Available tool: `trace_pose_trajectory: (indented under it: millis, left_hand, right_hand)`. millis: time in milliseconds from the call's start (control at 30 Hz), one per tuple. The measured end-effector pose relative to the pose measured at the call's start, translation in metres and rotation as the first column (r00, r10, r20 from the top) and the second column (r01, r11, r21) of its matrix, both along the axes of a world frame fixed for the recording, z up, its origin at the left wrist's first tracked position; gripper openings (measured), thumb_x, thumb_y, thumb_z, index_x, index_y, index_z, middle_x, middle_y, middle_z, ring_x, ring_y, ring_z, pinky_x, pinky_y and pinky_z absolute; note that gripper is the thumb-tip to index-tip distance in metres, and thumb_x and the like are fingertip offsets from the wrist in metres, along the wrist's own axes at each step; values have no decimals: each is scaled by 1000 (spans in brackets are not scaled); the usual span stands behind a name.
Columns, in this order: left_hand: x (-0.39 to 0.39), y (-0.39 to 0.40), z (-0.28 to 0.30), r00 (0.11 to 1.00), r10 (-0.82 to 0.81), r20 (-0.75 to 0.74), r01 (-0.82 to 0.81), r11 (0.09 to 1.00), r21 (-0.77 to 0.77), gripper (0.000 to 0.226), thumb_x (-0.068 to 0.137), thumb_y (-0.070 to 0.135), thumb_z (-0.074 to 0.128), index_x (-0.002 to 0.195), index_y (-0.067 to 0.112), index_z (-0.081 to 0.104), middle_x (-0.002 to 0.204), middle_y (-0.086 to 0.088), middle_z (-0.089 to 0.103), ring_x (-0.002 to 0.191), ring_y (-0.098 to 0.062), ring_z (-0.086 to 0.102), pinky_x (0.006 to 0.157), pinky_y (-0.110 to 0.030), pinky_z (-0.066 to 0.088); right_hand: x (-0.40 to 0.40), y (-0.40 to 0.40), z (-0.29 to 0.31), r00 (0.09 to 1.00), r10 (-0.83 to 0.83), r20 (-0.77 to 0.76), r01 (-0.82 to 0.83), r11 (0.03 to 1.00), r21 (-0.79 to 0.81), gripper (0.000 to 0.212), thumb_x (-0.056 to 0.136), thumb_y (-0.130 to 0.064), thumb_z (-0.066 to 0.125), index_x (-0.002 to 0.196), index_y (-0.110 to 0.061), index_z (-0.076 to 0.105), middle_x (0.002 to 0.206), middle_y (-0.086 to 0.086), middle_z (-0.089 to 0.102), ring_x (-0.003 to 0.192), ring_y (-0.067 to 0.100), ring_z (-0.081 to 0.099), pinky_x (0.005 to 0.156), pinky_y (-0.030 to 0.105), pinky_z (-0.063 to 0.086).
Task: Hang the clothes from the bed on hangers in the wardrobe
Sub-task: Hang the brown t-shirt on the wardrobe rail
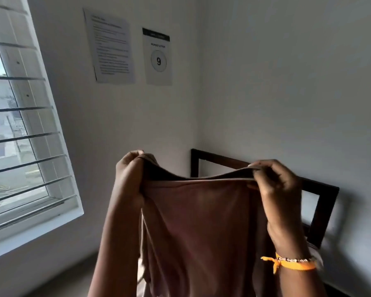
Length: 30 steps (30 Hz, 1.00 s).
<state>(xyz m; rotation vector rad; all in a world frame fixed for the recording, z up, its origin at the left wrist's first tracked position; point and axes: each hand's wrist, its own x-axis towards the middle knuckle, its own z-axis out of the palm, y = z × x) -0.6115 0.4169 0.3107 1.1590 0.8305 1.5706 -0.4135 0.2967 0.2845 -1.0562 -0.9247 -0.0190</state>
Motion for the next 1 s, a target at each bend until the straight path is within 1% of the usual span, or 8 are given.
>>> trace_pose_trajectory:
  millis: [100, 233, 400, 533, 700, 800, 867, 1000]
  left_hand:
    - [21, 50, -55, 954, 45, -295, -105, 976, -190, 16, 77, 2, 53, 64, 9, 60, 62, -8, 58, 65, -20, 55, 59, -26, 44]
    - [23, 75, -187, 717, -238, -655, -177, 847, -502, 20, 71, 22, 64, 80, 6, 71, 80, -11, 69, 80, -24, 65, 64, -28, 50]
    - [15, 33, -307, 613, -494, -617, -169, 681, -713, 26, 69, 17, 78, 53, 14, 57, 56, -3, 58, 62, -14, 59, 59, -27, 46]
    - [25, 20, -370, 588, -555, -588, -213, 595, -775, 40, 61, 33, 79, 46, 17, 45, 38, 8, 39, 47, -13, 39, 54, -26, 32]
    - [48, 24, -441, 627, -555, -547, -159, 596, -787, 17, 82, 21, 65, 67, 14, 62, 65, -3, 58, 64, -18, 54, 59, -34, 50]
    - [56, 14, -461, 671, -527, -522, -144, 598, -789, 15, 86, 15, 63, 71, 12, 61, 72, 6, 58, 70, -6, 58, 56, -17, 43]
    - [59, 13, -469, 667, -509, -544, -164, 612, -774, 20, 88, 8, 60, 70, 16, 61, 67, 10, 58, 61, 3, 54, 55, -11, 38]
    - [58, 24, -487, 759, -439, -481, -196, 549, -812, 14, 88, 6, 60, 76, 12, 64, 74, -6, 64, 74, -19, 60, 67, -31, 51]
  right_hand:
    - [34, 56, -59, 996, -79, -32, 64, 941, -331, 18, 77, -23, 55, 60, -17, 59, 55, 2, 62, 60, 26, 64, 60, 36, 49]
    - [53, 84, -182, 998, -43, -40, -9, 558, -830, 38, 80, -21, 58, 49, -9, 41, 49, 7, 39, 55, 24, 46, 49, 27, 37]
    - [53, 55, -331, 990, 99, -100, -105, 47, -993, 33, 84, -27, 59, 59, -5, 57, 76, 22, 63, 77, 28, 62, 60, 29, 33]
    - [51, 40, -410, 878, 227, -421, -387, -179, -904, 21, 83, -10, 66, 73, -22, 52, 68, -3, 56, 58, 10, 50, 54, 22, 42]
    - [63, 90, -486, 928, 168, -333, -335, -15, -942, 29, 82, 9, 53, 73, -18, 64, 71, -6, 60, 67, 11, 53, 74, 30, 45]
    - [63, 139, -500, 947, 260, -190, -215, 72, -974, 29, 82, 15, 42, 90, 4, 68, 89, 12, 66, 84, 25, 63, 80, 33, 47]
    - [59, 180, -506, 916, 392, -88, -150, 133, -980, 36, 81, 17, 38, 100, 5, 66, 104, 20, 63, 96, 34, 62, 88, 40, 49]
    - [51, 260, -521, 745, 641, 183, 53, 218, -975, 51, 81, 18, 36, 124, 0, 56, 127, 16, 54, 116, 33, 49, 96, 41, 41]
